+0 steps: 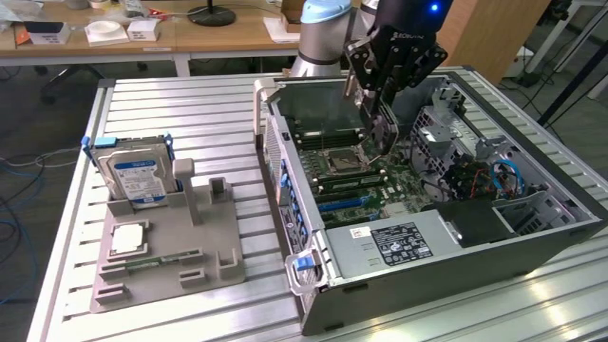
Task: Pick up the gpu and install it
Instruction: 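Pick up the gpu and move the gpu toward the slot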
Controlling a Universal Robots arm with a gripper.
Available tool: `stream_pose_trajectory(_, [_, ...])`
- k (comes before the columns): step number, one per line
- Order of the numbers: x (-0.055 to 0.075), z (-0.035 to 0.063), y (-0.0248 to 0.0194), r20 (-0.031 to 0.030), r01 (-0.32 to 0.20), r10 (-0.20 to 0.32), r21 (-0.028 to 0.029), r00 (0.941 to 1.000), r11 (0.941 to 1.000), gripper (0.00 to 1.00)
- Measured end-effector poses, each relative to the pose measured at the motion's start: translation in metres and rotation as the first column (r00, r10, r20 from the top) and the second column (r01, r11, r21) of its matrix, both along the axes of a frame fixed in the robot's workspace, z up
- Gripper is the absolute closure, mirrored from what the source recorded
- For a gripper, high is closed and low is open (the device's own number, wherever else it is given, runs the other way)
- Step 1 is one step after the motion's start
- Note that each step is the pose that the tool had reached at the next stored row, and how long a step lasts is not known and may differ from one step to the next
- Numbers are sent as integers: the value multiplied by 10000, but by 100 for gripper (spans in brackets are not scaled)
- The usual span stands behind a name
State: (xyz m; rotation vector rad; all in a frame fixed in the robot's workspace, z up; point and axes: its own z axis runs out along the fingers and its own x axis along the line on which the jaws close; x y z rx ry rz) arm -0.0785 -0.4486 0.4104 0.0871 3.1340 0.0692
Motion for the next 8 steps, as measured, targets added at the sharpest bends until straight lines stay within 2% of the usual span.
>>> stream_pose_trajectory(8, [57,0,1,0,-5,5,0,10000,10000,74])
